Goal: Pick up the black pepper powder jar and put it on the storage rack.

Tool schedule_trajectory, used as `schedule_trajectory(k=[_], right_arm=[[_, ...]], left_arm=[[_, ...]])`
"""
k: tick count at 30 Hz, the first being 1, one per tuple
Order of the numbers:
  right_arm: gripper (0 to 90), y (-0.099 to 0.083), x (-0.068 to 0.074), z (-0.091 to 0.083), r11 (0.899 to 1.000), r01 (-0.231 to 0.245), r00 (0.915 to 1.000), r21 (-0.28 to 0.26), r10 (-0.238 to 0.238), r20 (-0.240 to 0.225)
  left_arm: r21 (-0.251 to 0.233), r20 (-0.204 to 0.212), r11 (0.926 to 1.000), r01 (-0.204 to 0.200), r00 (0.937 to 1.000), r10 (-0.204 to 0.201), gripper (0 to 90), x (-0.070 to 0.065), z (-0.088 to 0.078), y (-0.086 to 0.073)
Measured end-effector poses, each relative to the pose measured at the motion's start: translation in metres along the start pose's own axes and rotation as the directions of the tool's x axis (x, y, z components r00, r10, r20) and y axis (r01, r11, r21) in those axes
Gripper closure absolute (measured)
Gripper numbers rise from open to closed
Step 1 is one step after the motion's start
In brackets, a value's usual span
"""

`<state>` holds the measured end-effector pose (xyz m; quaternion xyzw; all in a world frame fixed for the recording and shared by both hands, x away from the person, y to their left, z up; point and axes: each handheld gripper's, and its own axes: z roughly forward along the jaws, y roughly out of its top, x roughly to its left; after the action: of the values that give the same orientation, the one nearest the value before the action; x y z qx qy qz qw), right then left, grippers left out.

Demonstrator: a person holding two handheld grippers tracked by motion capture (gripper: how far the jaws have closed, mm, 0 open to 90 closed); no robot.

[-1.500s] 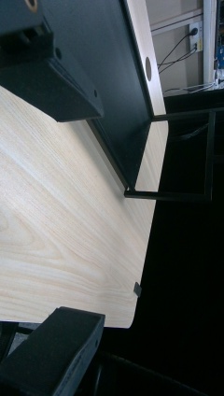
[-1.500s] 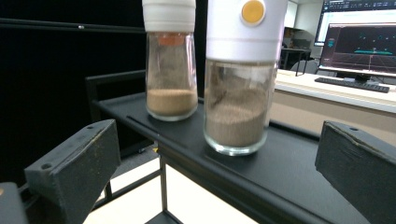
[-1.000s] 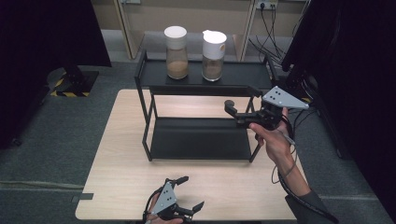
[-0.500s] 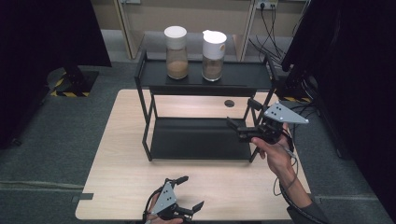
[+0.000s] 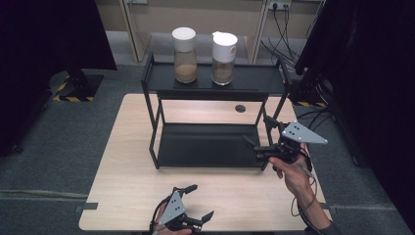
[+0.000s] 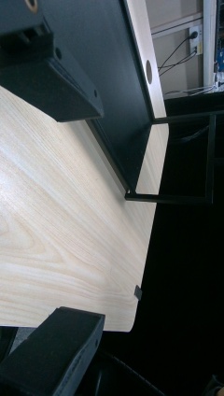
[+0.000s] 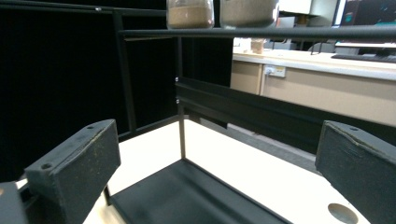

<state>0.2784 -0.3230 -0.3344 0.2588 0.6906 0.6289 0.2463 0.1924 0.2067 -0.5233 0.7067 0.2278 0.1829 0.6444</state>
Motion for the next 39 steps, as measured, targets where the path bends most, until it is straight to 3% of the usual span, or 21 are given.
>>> schedule_trajectory(k=[22, 26, 39], right_arm=[[0.5, -0.042, 0.015, -0.024, 0.999, -0.015, 0.9994, 0.028, 0.016, -0.032], [0.5, -0.049, 0.019, -0.026, 0.999, 0.001, 0.9995, 0.038, 0.000, -0.031], [0.5, -0.072, 0.030, -0.030, 0.999, -0.020, 0.9980, 0.051, 0.023, -0.059]], left_arm=[[-0.004, -0.010, 1.0000, 0.002, 0.9999, -0.002, 2.6, 0.000, 0.000, -0.001], [-0.002, -0.012, 1.0000, 0.002, 0.9999, -0.002, 2.7, 0.000, 0.000, -0.001], [-0.004, -0.014, 1.0000, 0.000, 0.9999, 0.000, 2.7, 0.000, -0.001, -0.001]])
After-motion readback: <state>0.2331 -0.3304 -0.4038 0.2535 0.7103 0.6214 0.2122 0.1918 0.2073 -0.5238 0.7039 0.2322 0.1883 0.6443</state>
